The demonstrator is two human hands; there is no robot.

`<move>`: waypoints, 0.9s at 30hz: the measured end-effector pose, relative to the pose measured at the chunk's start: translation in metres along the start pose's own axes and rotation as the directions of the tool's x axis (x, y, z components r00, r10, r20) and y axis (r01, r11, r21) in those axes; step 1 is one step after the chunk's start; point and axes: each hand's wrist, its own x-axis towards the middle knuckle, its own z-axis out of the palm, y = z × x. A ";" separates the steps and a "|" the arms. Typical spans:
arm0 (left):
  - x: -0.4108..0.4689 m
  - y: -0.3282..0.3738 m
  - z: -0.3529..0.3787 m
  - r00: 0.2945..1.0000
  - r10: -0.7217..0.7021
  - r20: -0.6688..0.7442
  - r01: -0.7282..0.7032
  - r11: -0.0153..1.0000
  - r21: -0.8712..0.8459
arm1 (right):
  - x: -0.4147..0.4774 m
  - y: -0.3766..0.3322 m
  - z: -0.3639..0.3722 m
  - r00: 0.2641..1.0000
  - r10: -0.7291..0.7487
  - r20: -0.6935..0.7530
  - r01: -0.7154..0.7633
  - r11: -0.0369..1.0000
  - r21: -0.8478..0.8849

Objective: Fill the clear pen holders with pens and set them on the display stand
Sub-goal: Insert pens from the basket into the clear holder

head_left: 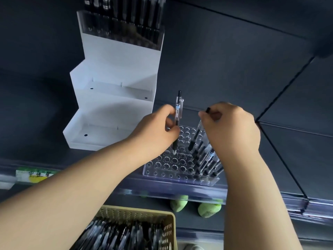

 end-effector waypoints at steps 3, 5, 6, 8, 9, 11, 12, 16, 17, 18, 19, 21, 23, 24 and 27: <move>-0.001 0.001 0.000 1.000 0.004 0.005 -0.004 1.000 0.000 | 0.000 0.000 0.001 1.000 0.004 -0.005 -0.004 1.000 -0.010; -0.002 0.001 -0.001 1.000 0.008 0.004 -0.008 1.000 0.002 | 0.000 -0.001 0.001 1.000 0.005 -0.007 -0.005 1.000 -0.010; -0.002 0.000 -0.001 1.000 0.009 0.002 -0.009 1.000 0.004 | -0.001 -0.001 0.001 1.000 0.006 -0.005 -0.006 1.000 -0.016; -0.002 0.000 -0.002 1.000 0.012 -0.004 -0.012 1.000 0.012 | -0.001 0.000 0.001 1.000 0.000 -0.005 0.000 0.999 -0.042; -0.002 0.000 -0.003 1.000 0.013 -0.005 -0.013 1.000 0.015 | -0.001 0.000 0.002 1.000 -0.003 -0.007 0.003 0.999 -0.053; -0.002 0.000 -0.003 1.000 0.017 -0.006 -0.016 1.000 0.020 | 0.000 0.001 0.003 1.000 -0.013 -0.014 0.012 0.998 -0.063; -0.002 -0.001 -0.003 1.000 0.019 -0.007 -0.019 1.000 0.021 | 0.000 0.001 0.004 0.999 -0.025 -0.022 0.024 0.998 -0.059; -0.003 -0.001 -0.003 1.000 0.014 -0.007 -0.014 1.000 0.024 | -0.001 0.001 0.008 0.988 -0.148 -0.044 0.144 0.985 -0.093; -0.003 -0.001 -0.004 1.000 0.012 -0.009 -0.012 1.000 0.021 | -0.001 0.001 0.010 0.980 -0.194 -0.038 0.190 0.977 -0.099; -0.003 -0.001 -0.004 1.000 0.010 -0.012 -0.010 1.000 0.020 | -0.001 0.001 0.013 0.968 -0.248 -0.035 0.244 0.965 -0.095; -0.003 0.000 -0.004 1.000 0.008 -0.015 -0.008 1.000 0.019 | -0.001 0.000 0.016 0.955 -0.297 -0.027 0.293 0.952 -0.093; -0.003 0.000 -0.004 1.000 0.005 -0.021 -0.005 1.000 0.012 | -0.002 -0.003 0.018 0.940 -0.342 0.013 0.341 0.931 -0.130; -0.003 0.001 -0.004 1.000 0.004 -0.024 -0.003 1.000 0.008 | -0.002 -0.006 0.018 0.937 -0.338 0.086 0.349 0.915 -0.201; -0.003 0.001 -0.004 1.000 0.004 -0.024 -0.004 1.000 0.009 | -0.002 -0.007 0.017 0.936 -0.330 0.120 0.350 0.908 -0.232; -0.003 0.001 -0.005 1.000 0.001 -0.018 -0.001 1.000 0.018 | -0.002 -0.010 0.016 0.942 -0.300 0.153 0.330 0.910 -0.249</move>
